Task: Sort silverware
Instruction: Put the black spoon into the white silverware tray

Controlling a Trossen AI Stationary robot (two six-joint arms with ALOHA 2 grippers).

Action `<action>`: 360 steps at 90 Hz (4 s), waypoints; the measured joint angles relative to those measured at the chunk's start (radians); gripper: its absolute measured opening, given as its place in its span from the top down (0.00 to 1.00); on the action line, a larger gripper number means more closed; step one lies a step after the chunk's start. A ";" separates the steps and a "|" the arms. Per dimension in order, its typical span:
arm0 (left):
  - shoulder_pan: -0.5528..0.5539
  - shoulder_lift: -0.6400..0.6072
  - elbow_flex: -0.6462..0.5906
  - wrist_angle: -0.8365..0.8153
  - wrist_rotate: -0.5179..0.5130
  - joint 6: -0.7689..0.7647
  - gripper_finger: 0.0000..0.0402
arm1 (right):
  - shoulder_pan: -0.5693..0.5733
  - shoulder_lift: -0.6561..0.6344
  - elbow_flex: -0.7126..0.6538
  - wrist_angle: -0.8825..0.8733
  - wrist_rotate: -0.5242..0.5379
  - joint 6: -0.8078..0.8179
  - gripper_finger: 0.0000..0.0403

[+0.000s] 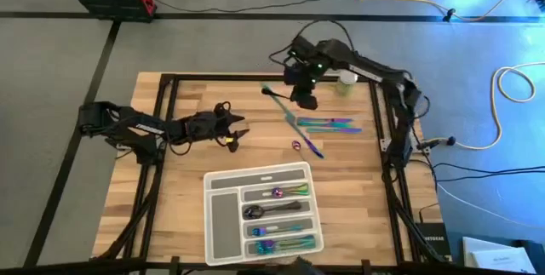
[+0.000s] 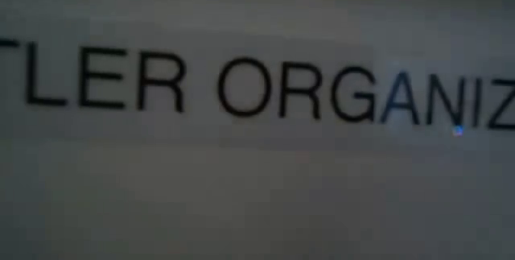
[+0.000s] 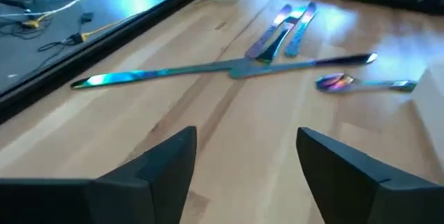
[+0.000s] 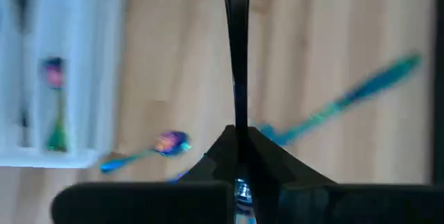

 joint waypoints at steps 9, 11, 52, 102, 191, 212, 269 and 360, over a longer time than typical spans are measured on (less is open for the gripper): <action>-0.043 0.000 0.000 0.084 0.013 -0.001 0.41 | -0.005 -0.108 -0.195 0.149 -0.113 -0.017 1.00; -0.051 0.000 0.000 0.106 0.015 0.001 0.41 | -0.005 -0.131 -0.234 0.183 -0.131 -0.018 1.00; -0.087 0.136 0.144 0.260 0.152 -0.166 0.41 | 0.153 -0.414 -0.584 0.566 -0.485 -0.173 1.00; -0.077 0.441 0.320 0.656 0.451 -0.182 0.41 | 0.437 -0.446 -0.584 0.687 -0.287 -0.309 1.00; -0.169 0.453 0.454 0.887 0.590 -0.253 0.41 | 0.522 -0.581 -0.584 0.902 -0.103 -0.517 1.00; -0.166 0.450 0.465 0.888 0.535 -0.275 0.41 | 0.521 -0.581 -0.584 0.897 -0.101 -0.515 1.00; -0.171 0.450 0.553 0.770 0.512 -0.248 0.85 | 0.521 -0.581 -0.584 0.889 -0.024 -0.512 1.00; -0.129 0.448 0.555 0.785 0.569 -0.233 1.00 | 0.517 -0.683 -0.585 0.692 0.356 -0.420 0.62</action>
